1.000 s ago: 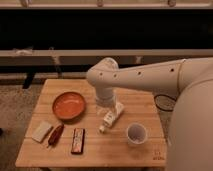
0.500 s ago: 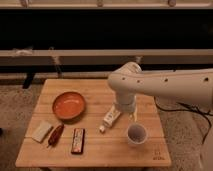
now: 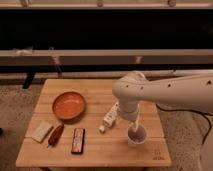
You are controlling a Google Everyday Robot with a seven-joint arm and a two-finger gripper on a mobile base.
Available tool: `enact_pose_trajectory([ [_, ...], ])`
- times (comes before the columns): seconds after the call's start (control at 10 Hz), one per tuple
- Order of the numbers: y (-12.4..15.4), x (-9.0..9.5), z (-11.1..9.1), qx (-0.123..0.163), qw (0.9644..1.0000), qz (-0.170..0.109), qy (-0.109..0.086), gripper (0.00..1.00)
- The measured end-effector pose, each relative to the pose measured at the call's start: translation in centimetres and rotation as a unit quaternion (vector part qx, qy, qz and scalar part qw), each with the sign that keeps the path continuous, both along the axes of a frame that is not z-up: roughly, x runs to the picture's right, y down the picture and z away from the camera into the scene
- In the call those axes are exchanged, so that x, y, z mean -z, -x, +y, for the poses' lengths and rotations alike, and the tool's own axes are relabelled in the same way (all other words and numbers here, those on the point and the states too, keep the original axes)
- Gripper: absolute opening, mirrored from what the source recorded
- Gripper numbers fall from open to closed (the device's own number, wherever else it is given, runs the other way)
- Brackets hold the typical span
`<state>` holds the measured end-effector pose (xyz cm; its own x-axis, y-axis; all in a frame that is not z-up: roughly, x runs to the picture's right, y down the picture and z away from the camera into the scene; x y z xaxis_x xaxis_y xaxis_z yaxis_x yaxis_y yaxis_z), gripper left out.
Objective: Pick up the ceramic cup
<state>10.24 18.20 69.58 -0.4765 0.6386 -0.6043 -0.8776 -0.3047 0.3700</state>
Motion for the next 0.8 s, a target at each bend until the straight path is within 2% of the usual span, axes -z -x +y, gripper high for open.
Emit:
enact_pose_trajectory([
  [0.3,-0.1,-0.4,1.8,0.005,1.0,0.006,-0.001,0.65],
  [0.6,-1.1,-1.8,3.4,0.016,0.9999,0.003,-0.002,0.65],
  [0.7,-1.2,-2.5,3.6,0.019,0.9998,-0.001,0.001,0.63],
  [0.8,-1.4,-3.1,3.8,0.024,0.9997,-0.004,0.006,0.55],
])
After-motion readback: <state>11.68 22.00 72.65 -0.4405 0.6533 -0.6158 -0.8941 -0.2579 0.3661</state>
